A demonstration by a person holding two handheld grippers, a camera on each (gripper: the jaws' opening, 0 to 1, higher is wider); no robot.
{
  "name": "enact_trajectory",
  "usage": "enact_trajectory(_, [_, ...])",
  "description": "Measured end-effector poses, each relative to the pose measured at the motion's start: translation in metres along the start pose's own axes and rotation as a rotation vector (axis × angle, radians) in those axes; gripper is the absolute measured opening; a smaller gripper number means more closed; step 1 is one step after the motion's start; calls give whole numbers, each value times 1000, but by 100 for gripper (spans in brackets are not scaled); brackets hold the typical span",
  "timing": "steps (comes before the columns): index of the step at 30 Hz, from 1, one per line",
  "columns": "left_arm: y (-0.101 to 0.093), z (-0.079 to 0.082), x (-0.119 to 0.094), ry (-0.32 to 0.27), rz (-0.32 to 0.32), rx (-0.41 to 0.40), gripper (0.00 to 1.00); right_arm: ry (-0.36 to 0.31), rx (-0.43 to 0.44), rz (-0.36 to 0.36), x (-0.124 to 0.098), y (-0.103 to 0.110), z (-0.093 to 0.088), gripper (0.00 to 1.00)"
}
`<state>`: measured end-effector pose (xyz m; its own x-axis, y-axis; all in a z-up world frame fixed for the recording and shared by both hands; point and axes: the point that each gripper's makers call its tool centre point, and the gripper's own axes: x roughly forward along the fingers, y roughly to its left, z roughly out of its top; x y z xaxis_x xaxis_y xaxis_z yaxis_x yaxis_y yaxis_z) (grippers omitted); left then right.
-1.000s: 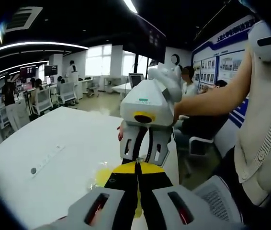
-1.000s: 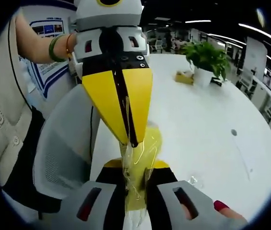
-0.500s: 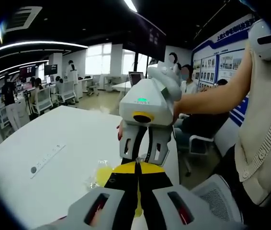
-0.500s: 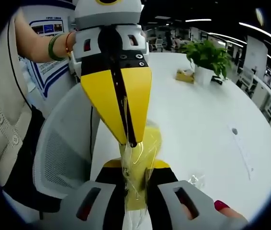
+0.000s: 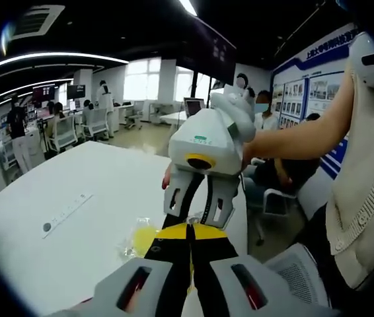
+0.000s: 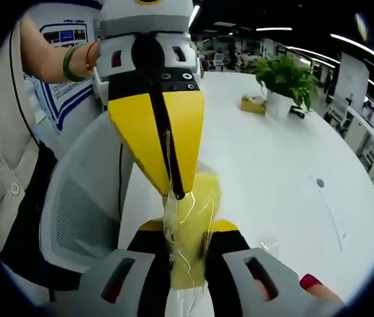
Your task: Compare the silicone blocks by pressing each to a similar depth, holding the contact briefly, and releasing to observe deformation and rebound differences across the visible hardness samples.
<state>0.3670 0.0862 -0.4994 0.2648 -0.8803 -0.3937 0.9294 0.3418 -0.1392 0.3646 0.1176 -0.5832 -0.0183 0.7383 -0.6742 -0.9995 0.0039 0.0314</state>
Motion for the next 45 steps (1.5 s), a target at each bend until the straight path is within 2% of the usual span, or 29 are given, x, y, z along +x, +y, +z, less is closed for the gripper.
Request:
enact_trajectory(36, [1,-2,-3,6,-7,-9,0,-2,13,-8,4,-5,1,25])
enact_trajectory(45, [2,-2,-6,-8,0,-16,0,-2,5,-12,5,-5,2,28])
